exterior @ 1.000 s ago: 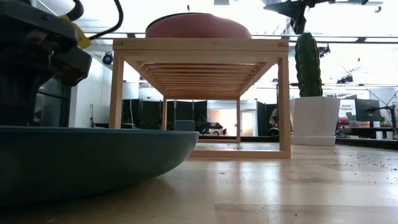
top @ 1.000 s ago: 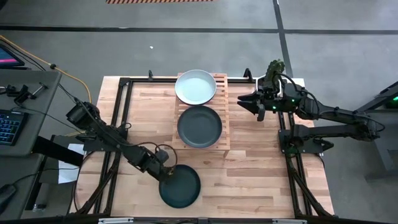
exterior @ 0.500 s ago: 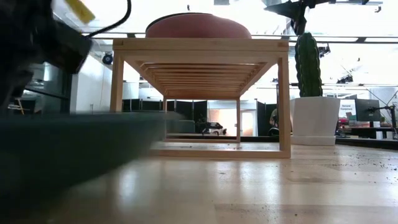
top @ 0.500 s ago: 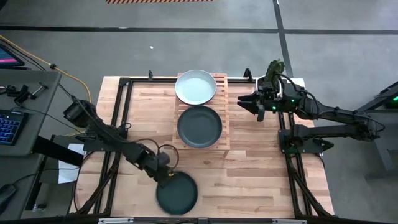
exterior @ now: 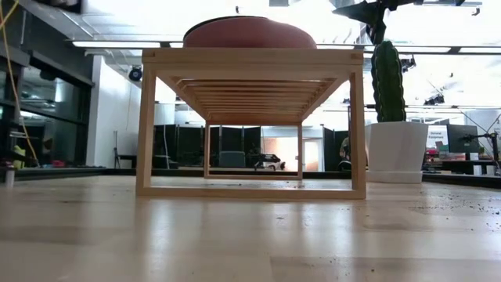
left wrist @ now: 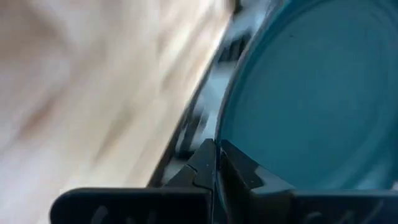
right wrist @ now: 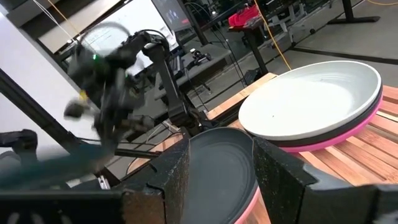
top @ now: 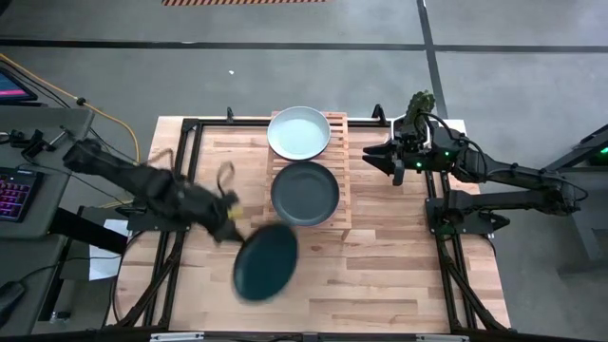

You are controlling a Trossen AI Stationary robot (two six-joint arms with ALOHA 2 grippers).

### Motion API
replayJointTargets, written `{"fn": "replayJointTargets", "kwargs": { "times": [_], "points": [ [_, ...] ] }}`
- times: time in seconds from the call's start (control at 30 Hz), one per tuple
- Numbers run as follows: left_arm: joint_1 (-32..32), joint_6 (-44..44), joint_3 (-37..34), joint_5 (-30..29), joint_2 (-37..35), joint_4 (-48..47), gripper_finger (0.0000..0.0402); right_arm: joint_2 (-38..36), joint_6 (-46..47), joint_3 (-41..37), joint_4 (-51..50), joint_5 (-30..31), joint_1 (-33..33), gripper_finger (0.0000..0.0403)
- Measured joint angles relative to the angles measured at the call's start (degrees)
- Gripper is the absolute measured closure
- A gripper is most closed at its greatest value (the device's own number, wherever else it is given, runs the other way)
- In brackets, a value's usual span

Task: Place and stack plates onto a shelf
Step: Stack the black plate on top of the black plate on the shelf

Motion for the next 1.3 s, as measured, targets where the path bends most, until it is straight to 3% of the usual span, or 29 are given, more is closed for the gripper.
{"fn": "replayJointTargets", "kwargs": {
  "times": [0.23, 0.43, 0.8, 1.3],
  "points": [
    [13.67, 6.21, 6.68, -12.14, -0.83, -1.06, 0.0401, 0.0, 0.0, 0.0, -0.01, 0.59, -0.01, 0.0246],
    [20.35, 11.24, 8.56, -14.37, 3.05, -2.61, 0.0401, 0.0, 0.15, 0.0, -0.27, 0.61, 0.0, 0.0246],
    [23.62, 16.41, 8.51, -13.78, 10.4, -4.1, 0.0401, 0.0, 0.17, 0.0, -0.27, 0.66, -0.02, 0.0246],
    [26.87, 19.04, 8.51, -13.25, 10.81, -2.03, 0.0397, 0.0, 0.2, 0.0, -0.73, 2.54, -0.02, 0.0246]
  ]
}}
